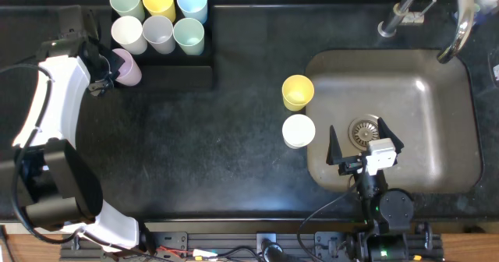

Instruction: Store Cups

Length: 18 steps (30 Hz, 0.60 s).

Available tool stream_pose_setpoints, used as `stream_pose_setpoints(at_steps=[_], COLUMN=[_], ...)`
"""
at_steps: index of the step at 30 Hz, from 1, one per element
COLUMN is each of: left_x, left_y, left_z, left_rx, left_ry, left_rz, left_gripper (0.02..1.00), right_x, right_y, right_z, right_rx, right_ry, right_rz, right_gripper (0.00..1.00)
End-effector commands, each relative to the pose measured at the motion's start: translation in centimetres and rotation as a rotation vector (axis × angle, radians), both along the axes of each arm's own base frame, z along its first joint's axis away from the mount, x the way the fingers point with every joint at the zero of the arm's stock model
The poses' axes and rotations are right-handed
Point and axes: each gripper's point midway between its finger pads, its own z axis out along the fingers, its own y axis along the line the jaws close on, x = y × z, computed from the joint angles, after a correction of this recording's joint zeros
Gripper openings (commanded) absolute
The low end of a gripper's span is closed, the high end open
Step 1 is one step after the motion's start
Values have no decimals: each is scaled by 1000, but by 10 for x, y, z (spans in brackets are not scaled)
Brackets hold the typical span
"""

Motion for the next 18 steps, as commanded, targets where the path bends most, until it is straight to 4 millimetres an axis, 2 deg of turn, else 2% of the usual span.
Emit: stream_pose_setpoints(at_steps=[1, 16, 17, 18], left_x=[2, 4, 4, 4], left_y=[6, -1, -1, -1], left_z=[-1, -8, -8, -8], left_rx=[24, 15, 15, 14], left_ry=[4, 17, 17, 17], left_rz=[6, -12, -12, -12], left_gripper=[36, 42, 163, 386], right_x=[0, 0, 0, 0], right_y=[1, 1, 1, 1], right_z=[-3, -3, -3, -3], right_rx=[6, 6, 6, 6], right_ry=[1, 1, 1, 1], right_rz=[5, 5, 5, 5], right_gripper=[996, 996, 996, 996])
